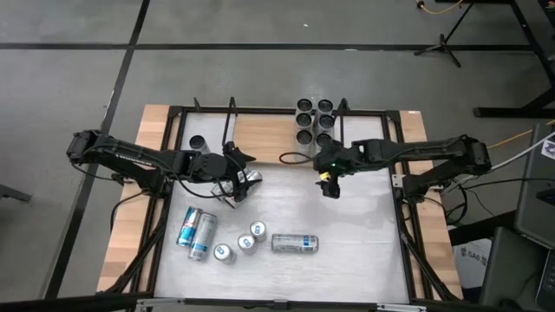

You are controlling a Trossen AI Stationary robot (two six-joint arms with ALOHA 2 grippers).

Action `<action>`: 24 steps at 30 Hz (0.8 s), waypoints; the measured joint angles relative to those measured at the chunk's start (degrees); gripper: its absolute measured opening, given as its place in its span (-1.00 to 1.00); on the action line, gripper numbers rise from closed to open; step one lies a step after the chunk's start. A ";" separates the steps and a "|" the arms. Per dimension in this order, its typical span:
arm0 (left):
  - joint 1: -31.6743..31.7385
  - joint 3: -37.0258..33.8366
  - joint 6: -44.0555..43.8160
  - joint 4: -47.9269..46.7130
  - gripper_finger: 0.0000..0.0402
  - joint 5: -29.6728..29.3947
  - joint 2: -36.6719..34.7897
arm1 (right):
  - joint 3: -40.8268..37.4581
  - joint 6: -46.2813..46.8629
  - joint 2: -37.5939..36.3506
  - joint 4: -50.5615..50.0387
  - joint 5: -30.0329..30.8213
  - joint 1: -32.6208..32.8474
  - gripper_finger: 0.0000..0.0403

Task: Place canned beverage on shelf
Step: Put the white soda can aligned with the other white soda can on the shelf

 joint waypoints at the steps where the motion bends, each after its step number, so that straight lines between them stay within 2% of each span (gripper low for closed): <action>1: 0.00 0.00 -0.01 0.01 0.73 -0.02 0.00 | -0.37 0.16 -0.01 0.15 1.44 -0.01 0.74; 11: 0.00 0.00 0.00 0.01 0.73 -0.01 0.00 | -1.23 0.71 -0.07 0.46 8.87 -0.01 0.74; 24: 0.00 0.00 0.00 0.01 0.73 -0.02 0.00 | -1.23 1.22 -0.07 0.46 11.40 -0.01 0.74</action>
